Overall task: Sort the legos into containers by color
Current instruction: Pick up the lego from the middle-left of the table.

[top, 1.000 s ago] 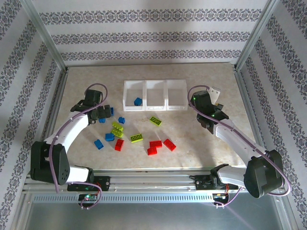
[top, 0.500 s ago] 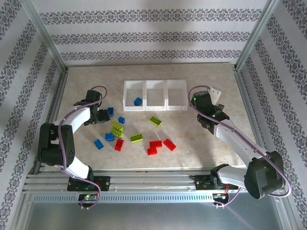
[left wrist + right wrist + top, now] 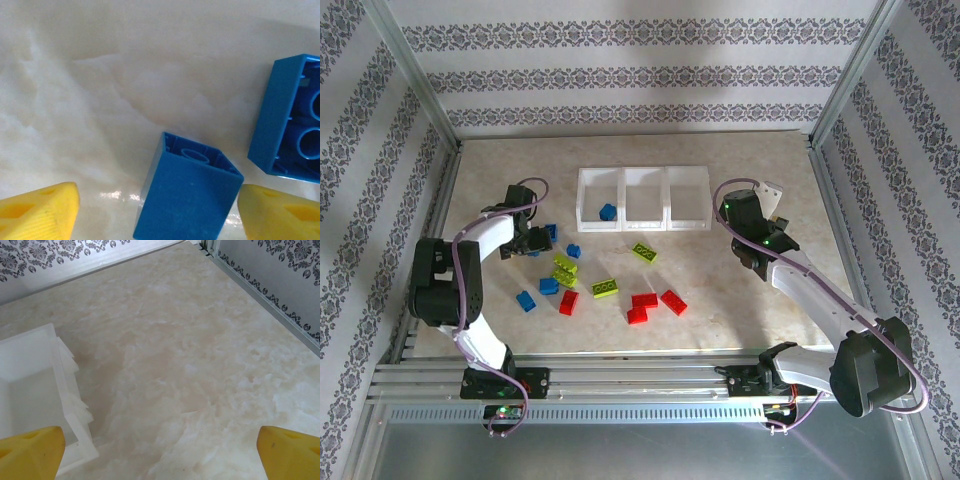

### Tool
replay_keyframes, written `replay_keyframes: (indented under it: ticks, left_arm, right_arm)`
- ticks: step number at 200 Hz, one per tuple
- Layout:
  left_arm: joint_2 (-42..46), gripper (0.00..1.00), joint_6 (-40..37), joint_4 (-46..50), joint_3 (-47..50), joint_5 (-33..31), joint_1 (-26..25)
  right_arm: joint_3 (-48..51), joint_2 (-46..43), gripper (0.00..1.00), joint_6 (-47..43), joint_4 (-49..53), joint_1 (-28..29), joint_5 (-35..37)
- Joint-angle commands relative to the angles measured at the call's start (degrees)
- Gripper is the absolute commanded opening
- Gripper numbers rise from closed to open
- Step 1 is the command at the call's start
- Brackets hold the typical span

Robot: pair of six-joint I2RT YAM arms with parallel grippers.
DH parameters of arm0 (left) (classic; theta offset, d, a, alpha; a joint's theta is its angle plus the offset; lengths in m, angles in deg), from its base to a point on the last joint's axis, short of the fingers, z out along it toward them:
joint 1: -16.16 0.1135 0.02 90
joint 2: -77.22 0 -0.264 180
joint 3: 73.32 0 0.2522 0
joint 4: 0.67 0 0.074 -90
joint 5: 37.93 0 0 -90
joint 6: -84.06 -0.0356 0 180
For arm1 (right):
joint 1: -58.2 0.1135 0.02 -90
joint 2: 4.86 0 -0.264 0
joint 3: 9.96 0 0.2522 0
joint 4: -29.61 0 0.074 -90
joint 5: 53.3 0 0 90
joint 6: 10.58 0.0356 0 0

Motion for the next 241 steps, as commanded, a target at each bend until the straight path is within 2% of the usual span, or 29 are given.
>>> replay_keyframes:
  ticks: [1, 16, 34, 48, 79, 123, 200, 241]
  left_arm:
    - [-1.0, 0.78, -0.7, -0.8, -1.6, 0.1, 1.3]
    - [-1.3, 0.70, -0.5, -1.0, -1.8, 0.3, 1.6]
    - [-1.6, 0.68, -0.3, -1.5, -1.8, 0.5, 1.7]
    - [-1.8, 0.62, -0.4, -1.9, -1.9, 0.6, 1.8]
    - [-3.0, 0.56, -0.2, -2.4, -2.5, 0.7, 1.9]
    - [-3.4, 0.39, 0.5, -2.6, -3.0, 1.7, 1.9]
    - [1.1, 0.37, 0.9, 0.2, -4.0, 1.8, 1.9]
    - [5.0, 0.37, 2.7, 0.5, -5.1, 6.0, 1.3]
  right_arm:
    - [0.3, -1.0, 0.98, 1.1, 0.8, 0.7, 1.6]
    - [0.5, -1.1, 0.98, 1.2, 0.7, 0.7, 1.6]
    - [0.5, -1.1, 0.98, 1.2, 0.6, 0.6, 1.6]
    - [0.4, -1.0, 0.98, 1.1, 0.6, 0.7, 1.6]
    - [0.2, -0.7, 0.98, 1.1, 0.4, 0.7, 1.5]
    - [0.0, -0.6, 0.98, 0.9, 0.4, 0.6, 1.5]
    - [0.0, -0.4, 0.98, 0.9, 0.1, 0.6, 1.7]
    - [0.5, -0.5, 0.98, 1.3, -0.1, 0.7, 1.6]
